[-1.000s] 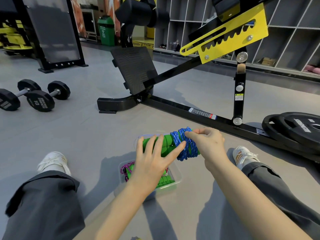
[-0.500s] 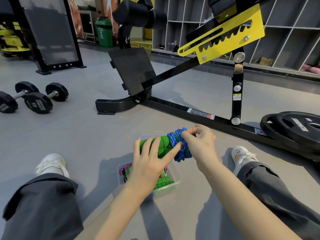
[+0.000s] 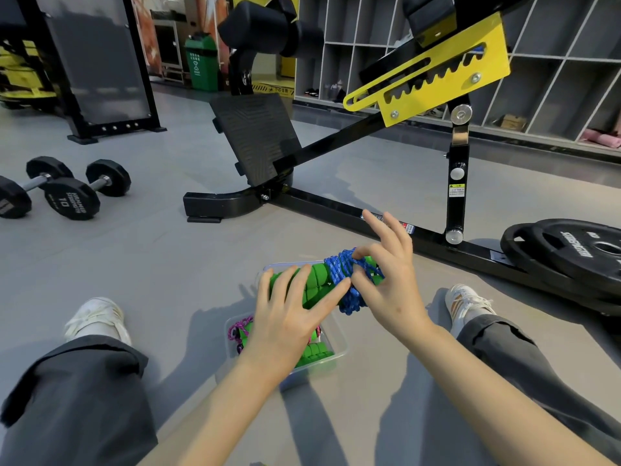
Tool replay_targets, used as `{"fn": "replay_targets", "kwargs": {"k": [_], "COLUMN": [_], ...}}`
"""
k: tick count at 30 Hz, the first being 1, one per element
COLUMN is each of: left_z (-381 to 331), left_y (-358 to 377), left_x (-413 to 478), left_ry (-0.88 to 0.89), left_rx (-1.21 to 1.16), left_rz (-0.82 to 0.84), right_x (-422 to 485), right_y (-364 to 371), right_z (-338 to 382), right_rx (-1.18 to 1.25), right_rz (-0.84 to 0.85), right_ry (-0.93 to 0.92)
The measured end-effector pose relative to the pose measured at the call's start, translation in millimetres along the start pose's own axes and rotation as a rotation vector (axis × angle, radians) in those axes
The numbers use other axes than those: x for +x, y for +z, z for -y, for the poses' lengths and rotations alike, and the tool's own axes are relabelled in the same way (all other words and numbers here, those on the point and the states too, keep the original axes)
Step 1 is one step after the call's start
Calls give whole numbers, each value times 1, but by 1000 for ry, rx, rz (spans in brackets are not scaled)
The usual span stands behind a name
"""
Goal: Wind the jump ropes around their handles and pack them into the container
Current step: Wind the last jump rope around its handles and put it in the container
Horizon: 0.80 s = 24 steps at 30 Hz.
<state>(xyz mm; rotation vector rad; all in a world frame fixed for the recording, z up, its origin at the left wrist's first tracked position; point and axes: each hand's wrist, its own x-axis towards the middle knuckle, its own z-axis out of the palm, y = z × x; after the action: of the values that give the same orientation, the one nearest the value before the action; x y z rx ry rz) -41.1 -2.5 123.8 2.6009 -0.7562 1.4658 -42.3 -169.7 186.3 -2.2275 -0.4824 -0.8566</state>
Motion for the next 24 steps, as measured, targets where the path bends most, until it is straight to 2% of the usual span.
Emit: {"fn": "replay_targets", "kwargs": {"k": [4,8,11,18,24], "left_z": [0,2,2,0,-1], "left_y": [-1,0,0,-2,-3], "left_x": [0,1,2,3,-1], "left_ry": [2,-18,-26,-34,3], "left_rx": [7,2,-5,-20,-20], "left_rz": [-21,-41,-40,-3,29], "right_x": [2,8,20,23,22], "right_y": [0,1,-1,4,5], "right_z": [-3,7,16,21,21], "right_rx": [-101,-79,-83,-220,-324], "right_rz": [-10,-41,25,-8,89], "right_ry": [-53,182,352,438,539]}}
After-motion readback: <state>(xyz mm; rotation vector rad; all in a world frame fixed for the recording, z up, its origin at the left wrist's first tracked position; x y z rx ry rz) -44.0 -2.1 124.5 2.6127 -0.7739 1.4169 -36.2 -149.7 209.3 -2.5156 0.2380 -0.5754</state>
